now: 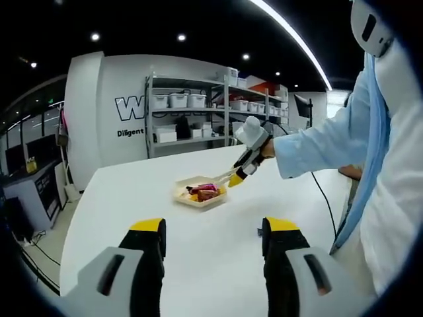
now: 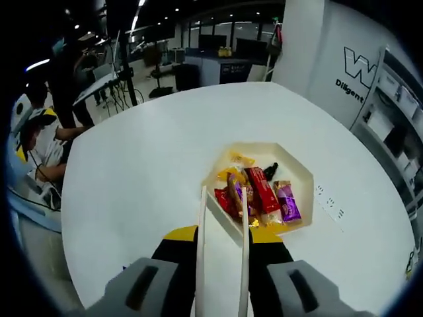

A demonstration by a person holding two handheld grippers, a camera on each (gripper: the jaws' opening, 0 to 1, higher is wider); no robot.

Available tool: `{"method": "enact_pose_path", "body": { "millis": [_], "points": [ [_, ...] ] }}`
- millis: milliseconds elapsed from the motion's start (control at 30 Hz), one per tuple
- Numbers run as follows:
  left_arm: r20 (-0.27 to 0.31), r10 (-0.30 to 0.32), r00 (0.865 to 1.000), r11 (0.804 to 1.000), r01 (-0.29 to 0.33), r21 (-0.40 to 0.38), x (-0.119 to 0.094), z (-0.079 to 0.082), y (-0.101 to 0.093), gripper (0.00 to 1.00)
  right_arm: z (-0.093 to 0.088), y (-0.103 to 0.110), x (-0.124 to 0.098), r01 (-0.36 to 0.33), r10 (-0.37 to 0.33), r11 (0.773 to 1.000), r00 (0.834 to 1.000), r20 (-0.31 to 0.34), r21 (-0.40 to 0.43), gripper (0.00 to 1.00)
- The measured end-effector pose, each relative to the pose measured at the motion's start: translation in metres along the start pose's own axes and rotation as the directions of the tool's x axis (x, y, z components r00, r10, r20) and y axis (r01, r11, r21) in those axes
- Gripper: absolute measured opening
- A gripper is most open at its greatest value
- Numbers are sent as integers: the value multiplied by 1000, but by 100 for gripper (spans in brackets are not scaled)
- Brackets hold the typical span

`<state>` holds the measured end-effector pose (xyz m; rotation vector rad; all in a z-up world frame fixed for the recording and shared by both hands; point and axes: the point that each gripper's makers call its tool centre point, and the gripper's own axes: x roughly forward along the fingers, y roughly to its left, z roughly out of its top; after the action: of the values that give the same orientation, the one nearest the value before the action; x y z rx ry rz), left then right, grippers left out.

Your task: Place the target food into the container with the food tongs after gripping and lifting it, then release it inside without dropping or visibly crushing the food.

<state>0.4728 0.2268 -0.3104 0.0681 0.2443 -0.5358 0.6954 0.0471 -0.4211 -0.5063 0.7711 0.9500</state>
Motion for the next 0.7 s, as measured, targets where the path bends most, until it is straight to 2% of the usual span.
{"method": "enact_pose_path", "body": {
  "millis": [300,500,700],
  "points": [
    [1,-6,1000,1000,6,6,-1,-1,-1,57,-31,55,-12,-63,63,997,998,-4,33,21],
    [-7,-10,1000,1000,10,5,-3,-3,-2,57,-51,73,-14,-85,86,994,996,-18,62,21],
    [-6,-14,1000,1000,14,2,-4,-4,-5,57,-66,99,-19,-125,127,987,992,-16,103,21]
  ]
}}
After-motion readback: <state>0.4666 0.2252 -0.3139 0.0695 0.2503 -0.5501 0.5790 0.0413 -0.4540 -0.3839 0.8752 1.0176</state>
